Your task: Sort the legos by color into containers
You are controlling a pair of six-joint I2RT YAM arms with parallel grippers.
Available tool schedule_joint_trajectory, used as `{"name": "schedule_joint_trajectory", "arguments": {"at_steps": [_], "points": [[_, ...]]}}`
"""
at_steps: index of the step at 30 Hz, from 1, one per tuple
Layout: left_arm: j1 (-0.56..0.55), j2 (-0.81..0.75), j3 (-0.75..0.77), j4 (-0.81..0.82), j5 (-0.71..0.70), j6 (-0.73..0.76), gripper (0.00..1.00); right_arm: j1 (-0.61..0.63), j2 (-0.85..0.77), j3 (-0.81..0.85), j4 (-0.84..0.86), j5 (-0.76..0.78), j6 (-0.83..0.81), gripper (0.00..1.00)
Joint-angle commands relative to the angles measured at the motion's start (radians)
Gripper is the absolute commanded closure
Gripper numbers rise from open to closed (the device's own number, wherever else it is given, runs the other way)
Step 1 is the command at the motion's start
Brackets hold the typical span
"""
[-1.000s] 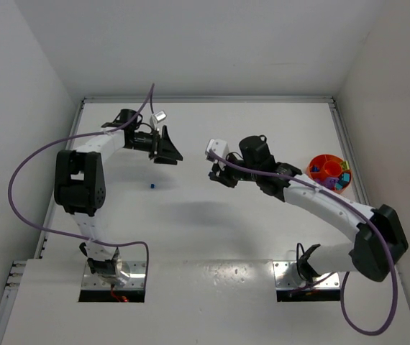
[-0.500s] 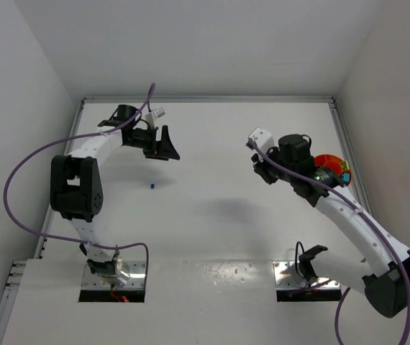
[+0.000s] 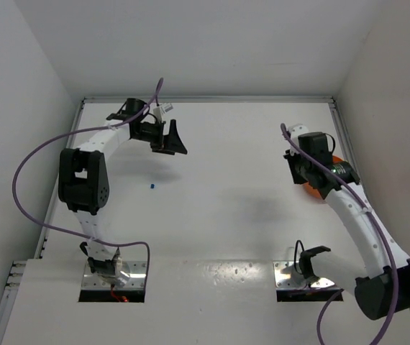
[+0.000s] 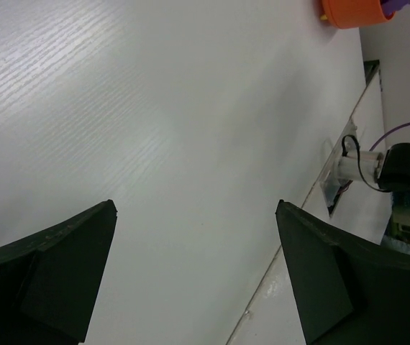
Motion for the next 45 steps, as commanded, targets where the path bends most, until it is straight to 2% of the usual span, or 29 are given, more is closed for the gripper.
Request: {"name": "schedule_joint_trajectory", "arguments": {"at_steps": [1, 8, 16, 26, 36, 40, 45], "points": [[-0.009, 0.036, 0.077, -0.025, 0.032, -0.010, 0.00, -0.051, 0.027, 0.060, -0.061, 0.109, 0.087, 1.00], [-0.009, 0.065, 0.148, -0.088, -0.013, -0.010, 0.00, -0.163, 0.159, 0.155, -0.084, 0.155, 0.152, 1.00], [-0.009, 0.084, 0.157, -0.097, -0.022, -0.010, 0.00, -0.258, 0.361, 0.302, -0.105, 0.109, 0.227, 1.00], [-0.009, 0.103, 0.188, -0.135, -0.060, -0.001, 0.00, -0.349, 0.458, 0.345, -0.147, 0.054, 0.266, 1.00], [-0.009, 0.131, 0.208, -0.135, -0.086, -0.024, 0.00, -0.387, 0.559, 0.385, -0.138, 0.015, 0.284, 1.00], [0.000, 0.122, 0.208, -0.123, -0.144, -0.053, 0.00, -0.397, 0.581, 0.395, -0.138, 0.015, 0.295, 1.00], [0.009, 0.134, 0.217, -0.123, -0.207, -0.069, 0.00, -0.406, 0.611, 0.422, -0.128, 0.025, 0.304, 0.94]]}}
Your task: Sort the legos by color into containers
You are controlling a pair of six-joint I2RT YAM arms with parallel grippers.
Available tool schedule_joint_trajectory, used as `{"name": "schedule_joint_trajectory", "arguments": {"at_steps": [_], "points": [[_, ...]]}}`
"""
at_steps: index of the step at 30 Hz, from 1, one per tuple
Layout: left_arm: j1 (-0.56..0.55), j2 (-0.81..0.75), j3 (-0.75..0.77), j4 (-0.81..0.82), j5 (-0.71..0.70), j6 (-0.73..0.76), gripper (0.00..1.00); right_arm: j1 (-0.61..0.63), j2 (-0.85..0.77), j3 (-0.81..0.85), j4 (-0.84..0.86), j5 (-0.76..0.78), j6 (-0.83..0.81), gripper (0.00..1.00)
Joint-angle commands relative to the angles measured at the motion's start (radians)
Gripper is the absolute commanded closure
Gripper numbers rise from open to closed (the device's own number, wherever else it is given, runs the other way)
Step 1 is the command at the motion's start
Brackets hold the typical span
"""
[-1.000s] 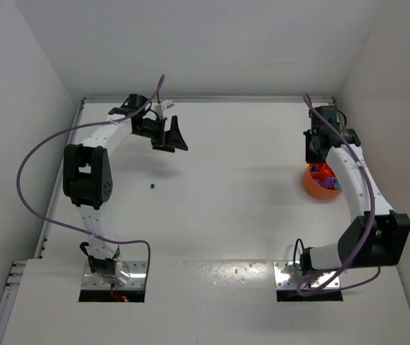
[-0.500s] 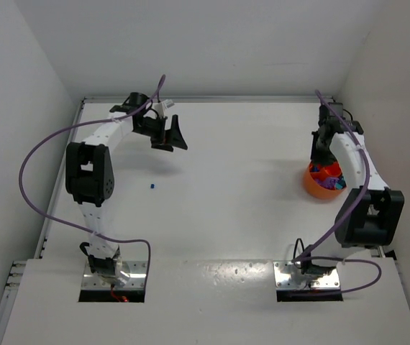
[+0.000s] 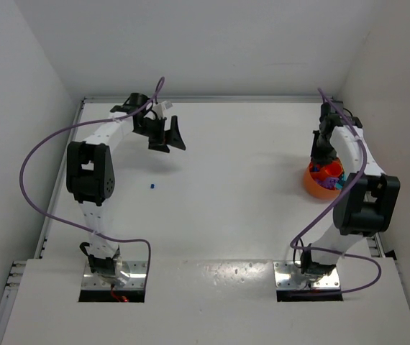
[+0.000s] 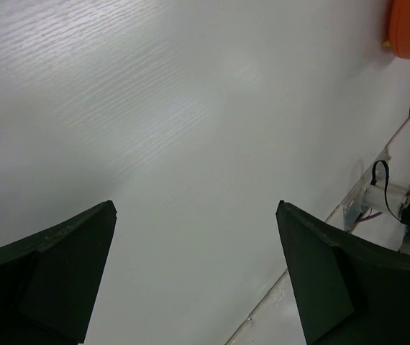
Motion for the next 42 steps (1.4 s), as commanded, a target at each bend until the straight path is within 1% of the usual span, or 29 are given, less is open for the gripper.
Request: {"name": "schedule_joint_trajectory", "arguments": {"at_steps": [1, 7, 8, 9, 12, 14, 17, 18, 19, 20, 21, 22, 23, 24, 25, 26, 27, 28, 30, 32, 34, 35, 37, 38, 40, 42], "points": [[0.007, 0.004, 0.033, 0.008, -0.060, -0.021, 0.00, -0.016, 0.016, 0.055, 0.020, 0.005, 0.028, 0.93], [0.016, -0.006, 0.042, 0.008, -0.086, -0.008, 0.00, -0.016, 0.035, 0.086, 0.020, -0.006, 0.028, 0.71], [0.016, -0.006, 0.042, -0.004, -0.077, 0.005, 0.00, -0.016, 0.035, 0.086, 0.029, -0.017, 0.028, 0.64], [0.026, -0.006, 0.042, -0.004, -0.077, 0.019, 0.00, -0.016, 0.035, 0.086, 0.029, -0.017, 0.028, 0.61], [0.026, -0.006, 0.033, -0.014, -0.030, 0.047, 0.00, -0.016, 0.035, 0.095, 0.029, -0.037, 0.028, 0.55], [0.026, -0.015, 0.023, -0.014, -0.019, 0.067, 0.00, -0.016, 0.035, 0.104, 0.029, -0.061, 0.028, 0.55], [0.046, -0.044, 0.010, -0.084, 0.013, 0.178, 0.00, -0.007, -0.005, 0.113, 0.048, -0.157, -0.010, 0.55], [0.058, -0.070, -0.007, -0.107, -0.020, 0.276, 0.00, 0.007, -0.016, 0.113, 0.048, -0.235, -0.044, 0.55], [0.068, -0.085, -0.007, -0.127, -0.048, 0.326, 0.00, 0.007, -0.025, 0.103, 0.061, -0.282, -0.062, 0.54], [0.069, -0.104, -0.046, -0.141, -0.077, 0.367, 0.00, 0.017, -0.034, 0.093, 0.061, -0.326, -0.078, 0.46], [0.082, -0.143, -0.072, -0.155, -0.136, 0.450, 0.07, 0.017, -0.043, 0.067, 0.061, -0.383, -0.104, 0.43], [0.095, -0.163, -0.130, -0.155, -0.167, 0.485, 0.10, 0.028, -0.044, 0.053, 0.061, -0.420, -0.127, 0.34], [0.095, -0.182, -0.161, -0.155, -0.197, 0.552, 0.15, 0.028, -0.057, 0.026, 0.071, -0.438, -0.142, 0.31], [0.095, -0.215, -0.218, -0.155, -0.261, 0.577, 0.23, 0.037, -0.057, 0.014, 0.071, -0.439, -0.163, 0.30], [0.095, -0.228, -0.241, -0.155, -0.293, 0.593, 0.28, 0.047, -0.069, 0.013, 0.080, -0.449, -0.177, 0.30], [0.095, -0.228, -0.257, -0.155, -0.327, 0.581, 0.34, 0.047, -0.070, 0.003, 0.080, -0.437, -0.187, 0.30], [0.095, -0.240, -0.272, -0.143, -0.393, 0.561, 0.44, 0.056, -0.070, 0.003, 0.092, -0.428, -0.187, 0.30], [0.095, -0.240, -0.287, -0.143, -0.414, 0.540, 0.46, 0.056, -0.070, 0.003, 0.092, -0.428, -0.187, 0.30], [0.095, -0.240, -0.307, -0.133, -0.441, 0.477, 0.46, 0.066, -0.061, 0.015, 0.101, -0.428, -0.176, 0.30], [0.084, -0.256, -0.350, -0.104, -0.456, 0.414, 0.48, 0.067, -0.048, 0.026, 0.110, -0.428, -0.176, 0.30], [0.052, -0.280, -0.395, -0.072, -0.511, 0.368, 0.53, 0.067, -0.048, 0.026, 0.111, -0.428, -0.165, 0.30], [0.037, -0.280, -0.405, -0.072, -0.530, 0.319, 0.55, 0.067, -0.039, 0.026, 0.111, -0.428, -0.165, 0.30], [0.001, -0.280, -0.416, -0.060, -0.556, 0.271, 0.55, 0.076, -0.039, 0.035, 0.111, -0.428, -0.165, 0.30], [-0.010, -0.266, -0.416, -0.060, -0.565, 0.219, 0.55, 0.076, -0.039, 0.035, 0.111, -0.428, -0.165, 0.30], [-0.034, -0.266, -0.416, -0.060, -0.565, 0.185, 0.55, 0.076, -0.039, 0.035, 0.100, -0.419, -0.165, 0.30], [-0.049, -0.282, -0.427, -0.011, -0.597, 0.127, 0.55, 0.076, -0.039, 0.035, 0.100, -0.419, -0.165, 0.30]]}}
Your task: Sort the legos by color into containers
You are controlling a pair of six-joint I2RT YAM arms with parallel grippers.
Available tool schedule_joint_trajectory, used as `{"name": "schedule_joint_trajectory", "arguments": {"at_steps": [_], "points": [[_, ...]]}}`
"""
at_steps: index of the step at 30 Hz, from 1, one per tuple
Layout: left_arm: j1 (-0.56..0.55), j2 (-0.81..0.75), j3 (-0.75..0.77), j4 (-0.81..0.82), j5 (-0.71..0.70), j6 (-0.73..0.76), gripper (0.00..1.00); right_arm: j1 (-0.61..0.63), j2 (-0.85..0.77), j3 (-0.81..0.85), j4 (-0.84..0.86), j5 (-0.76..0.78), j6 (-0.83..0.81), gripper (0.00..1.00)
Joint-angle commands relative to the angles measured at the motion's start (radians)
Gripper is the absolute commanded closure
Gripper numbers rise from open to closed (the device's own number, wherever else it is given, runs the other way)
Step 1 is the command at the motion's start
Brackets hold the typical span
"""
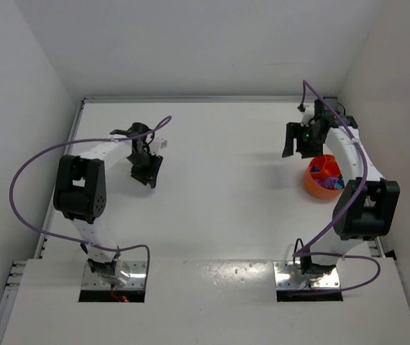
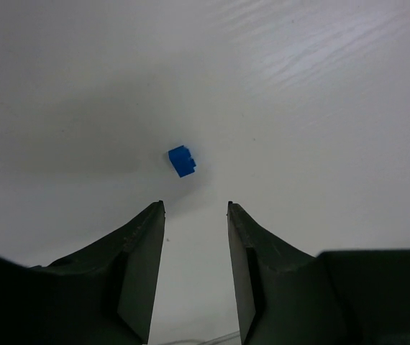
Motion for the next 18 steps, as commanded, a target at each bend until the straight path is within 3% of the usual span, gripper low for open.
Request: {"name": "schedule_joint_trajectory", "arguments": {"at_steps": [1, 6, 18], "points": [[-0.042, -0.068, -0.021, 0.084, -0.080, -0.149, 0.54, 0.007, -0.003, 0.027, 0.022, -0.008, -0.006, 0.30], [-0.093, -0.050, -0.030, 0.143, -0.235, -0.276, 0.53, 0.016, -0.013, 0.027, 0.011, -0.008, -0.006, 0.30], [-0.111, 0.051, -0.044, 0.143, -0.241, -0.310, 0.61, 0.016, -0.013, 0.018, 0.020, -0.008, -0.006, 0.30]]}}
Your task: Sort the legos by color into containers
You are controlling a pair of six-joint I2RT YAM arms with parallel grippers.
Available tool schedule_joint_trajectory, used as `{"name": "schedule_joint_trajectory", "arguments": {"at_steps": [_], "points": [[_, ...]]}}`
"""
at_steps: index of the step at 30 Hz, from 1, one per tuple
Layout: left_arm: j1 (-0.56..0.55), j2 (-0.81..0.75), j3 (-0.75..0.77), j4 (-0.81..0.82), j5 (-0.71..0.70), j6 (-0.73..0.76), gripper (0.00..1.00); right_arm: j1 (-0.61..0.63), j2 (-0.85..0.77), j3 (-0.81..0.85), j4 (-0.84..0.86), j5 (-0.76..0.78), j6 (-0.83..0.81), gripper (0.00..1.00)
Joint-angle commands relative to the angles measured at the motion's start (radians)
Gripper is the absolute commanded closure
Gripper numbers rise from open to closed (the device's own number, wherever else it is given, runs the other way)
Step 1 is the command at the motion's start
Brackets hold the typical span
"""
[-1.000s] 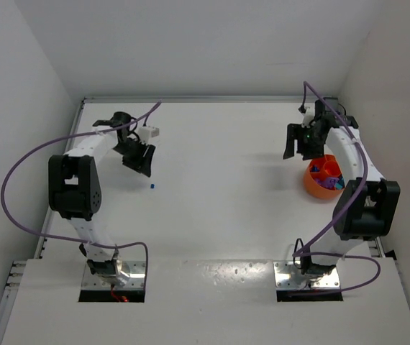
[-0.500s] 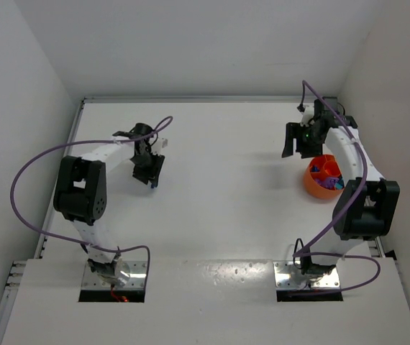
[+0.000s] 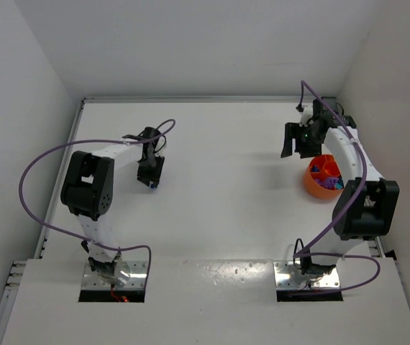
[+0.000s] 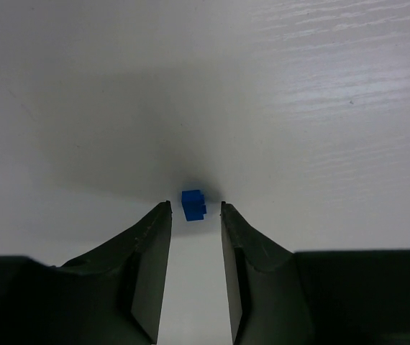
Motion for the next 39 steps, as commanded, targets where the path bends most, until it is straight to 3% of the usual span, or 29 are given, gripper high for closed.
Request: {"name": "schedule_joint_trajectory", "arguments": {"at_steps": [1, 6, 11, 18, 21, 22, 24, 25, 32, 36, 39], "points": [[-0.011, 0.007, -0.016, 0.017, -0.015, -0.023, 0.61, 0.006, -0.013, 0.018, 0.021, -0.008, -0.006, 0.30], [-0.011, 0.039, -0.016, 0.017, -0.005, -0.023, 0.65, 0.006, -0.013, 0.018, 0.030, -0.017, -0.006, 0.30], [-0.011, 0.073, -0.006, 0.017, -0.005, -0.023, 0.75, 0.006, -0.013, 0.018, 0.030, -0.017, -0.006, 0.30], [-0.002, 0.043, 0.014, 0.029, 0.110, 0.022, 0.98, 0.017, -0.023, -0.013, 0.039, -0.136, -0.062, 0.30], [0.031, -0.036, 0.014, 0.094, 0.393, 0.058, 1.00, 0.039, -0.060, -0.087, 0.086, -0.251, -0.120, 0.30], [0.042, -0.086, 0.014, 0.114, 0.573, 0.067, 1.00, 0.051, -0.069, -0.106, 0.108, -0.284, -0.144, 0.30], [0.051, -0.113, 0.046, 0.138, 0.691, 0.067, 1.00, 0.084, -0.097, -0.150, 0.183, -0.392, -0.163, 0.30], [0.051, -0.113, 0.064, 0.138, 0.822, 0.079, 1.00, 0.095, -0.109, -0.166, 0.212, -0.429, -0.187, 0.30], [0.084, 0.056, 0.236, 0.117, 1.513, 0.030, 1.00, 0.213, -0.201, -0.267, 0.472, -0.618, -0.302, 0.32], [0.073, 0.093, 0.259, 0.117, 1.601, 0.018, 1.00, 0.282, -0.230, -0.305, 0.619, -0.641, -0.303, 0.34], [0.032, 0.093, 0.259, 0.117, 1.638, 0.018, 1.00, 0.350, -0.240, -0.328, 0.726, -0.575, -0.303, 0.35]]}}
